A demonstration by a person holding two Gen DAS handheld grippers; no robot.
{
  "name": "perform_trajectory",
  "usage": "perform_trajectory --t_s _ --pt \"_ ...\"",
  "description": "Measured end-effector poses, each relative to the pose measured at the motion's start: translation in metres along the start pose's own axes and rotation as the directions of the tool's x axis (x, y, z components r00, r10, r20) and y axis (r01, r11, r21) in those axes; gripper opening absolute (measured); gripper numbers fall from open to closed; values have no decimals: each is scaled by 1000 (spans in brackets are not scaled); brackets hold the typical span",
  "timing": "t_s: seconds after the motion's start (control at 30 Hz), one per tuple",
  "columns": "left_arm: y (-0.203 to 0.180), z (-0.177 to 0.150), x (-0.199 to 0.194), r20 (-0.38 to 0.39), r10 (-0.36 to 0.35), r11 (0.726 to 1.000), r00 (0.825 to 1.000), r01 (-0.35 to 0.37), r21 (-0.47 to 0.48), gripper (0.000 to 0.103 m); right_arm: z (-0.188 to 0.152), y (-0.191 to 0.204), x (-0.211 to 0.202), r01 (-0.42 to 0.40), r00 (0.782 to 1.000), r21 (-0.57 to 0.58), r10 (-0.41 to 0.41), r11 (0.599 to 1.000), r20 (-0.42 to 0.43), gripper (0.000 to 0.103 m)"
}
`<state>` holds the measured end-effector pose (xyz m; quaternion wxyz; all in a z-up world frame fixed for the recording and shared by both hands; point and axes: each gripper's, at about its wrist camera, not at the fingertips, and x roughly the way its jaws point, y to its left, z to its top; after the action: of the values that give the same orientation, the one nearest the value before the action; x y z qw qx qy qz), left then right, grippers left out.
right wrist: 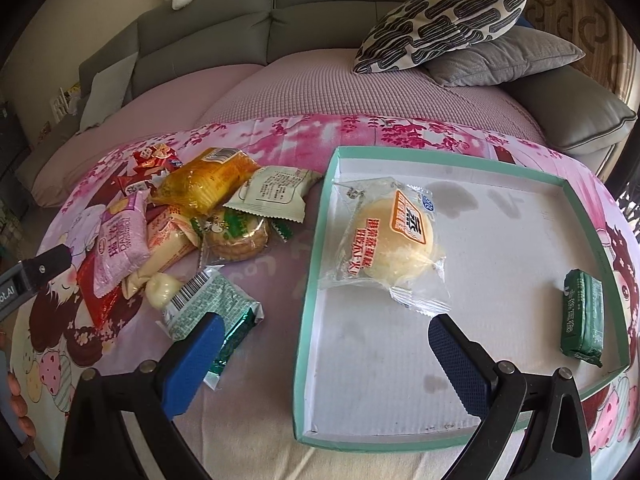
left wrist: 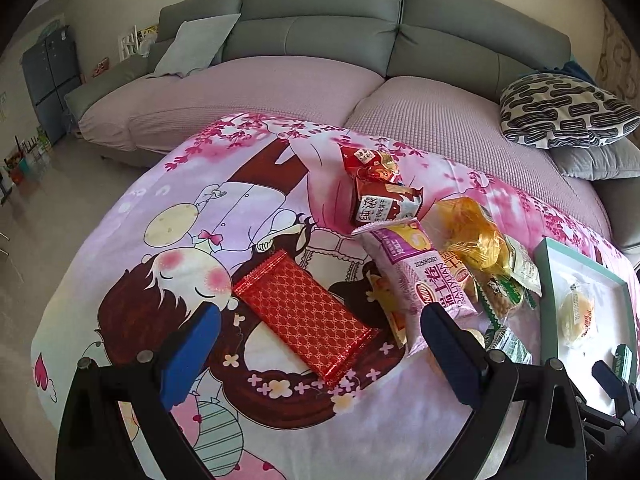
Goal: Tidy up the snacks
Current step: 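Move both tools back over the snack pile, then grasp the red wafer pack with left while right grasps the green-white foil pack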
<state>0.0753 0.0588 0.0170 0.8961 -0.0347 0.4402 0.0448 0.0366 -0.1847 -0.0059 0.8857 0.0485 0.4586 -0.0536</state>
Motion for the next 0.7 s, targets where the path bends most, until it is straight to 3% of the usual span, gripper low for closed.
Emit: perform_trajectory --t_s 0.17,0.37,0.7 --pt "10 1 4 -12 -31 1000 999 31 -4 100 2 31 -3 -60 997 -62 62 996 37 103" --pt "28 -1 26 -65 -22 999 998 19 -51 100 -1 65 5 -63 996 -174 72 983 49 101" --pt "37 2 72 -160 7 996 987 -21 -87 100 -3 72 31 -85 996 -165 87 983 8 91"
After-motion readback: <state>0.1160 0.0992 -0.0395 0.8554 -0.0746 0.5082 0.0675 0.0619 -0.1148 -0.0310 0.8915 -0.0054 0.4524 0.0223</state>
